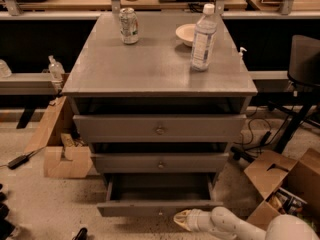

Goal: Close bottom drawer

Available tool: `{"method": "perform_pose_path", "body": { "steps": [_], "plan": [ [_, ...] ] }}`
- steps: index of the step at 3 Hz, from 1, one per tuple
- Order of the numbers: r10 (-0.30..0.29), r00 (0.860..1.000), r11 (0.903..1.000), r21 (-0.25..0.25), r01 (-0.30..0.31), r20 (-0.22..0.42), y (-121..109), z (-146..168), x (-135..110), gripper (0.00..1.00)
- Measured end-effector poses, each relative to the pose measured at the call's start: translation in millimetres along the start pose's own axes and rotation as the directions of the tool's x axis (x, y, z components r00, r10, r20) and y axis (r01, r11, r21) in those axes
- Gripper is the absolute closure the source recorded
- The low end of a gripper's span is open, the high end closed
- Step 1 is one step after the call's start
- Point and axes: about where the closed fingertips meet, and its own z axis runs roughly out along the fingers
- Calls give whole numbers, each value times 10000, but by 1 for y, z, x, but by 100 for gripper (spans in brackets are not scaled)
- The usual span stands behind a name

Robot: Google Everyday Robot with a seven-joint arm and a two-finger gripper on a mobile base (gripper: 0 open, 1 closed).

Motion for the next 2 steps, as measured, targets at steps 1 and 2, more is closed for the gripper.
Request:
{"method": "perform_pose_path", "body": {
  "steps": [1, 2],
  "plan": [
    [1, 10000, 10000, 0, -1, 0, 1, 0, 0, 100],
    [-26, 9998, 9999, 124, 28, -190, -27, 6, -2, 100]
  ]
}}
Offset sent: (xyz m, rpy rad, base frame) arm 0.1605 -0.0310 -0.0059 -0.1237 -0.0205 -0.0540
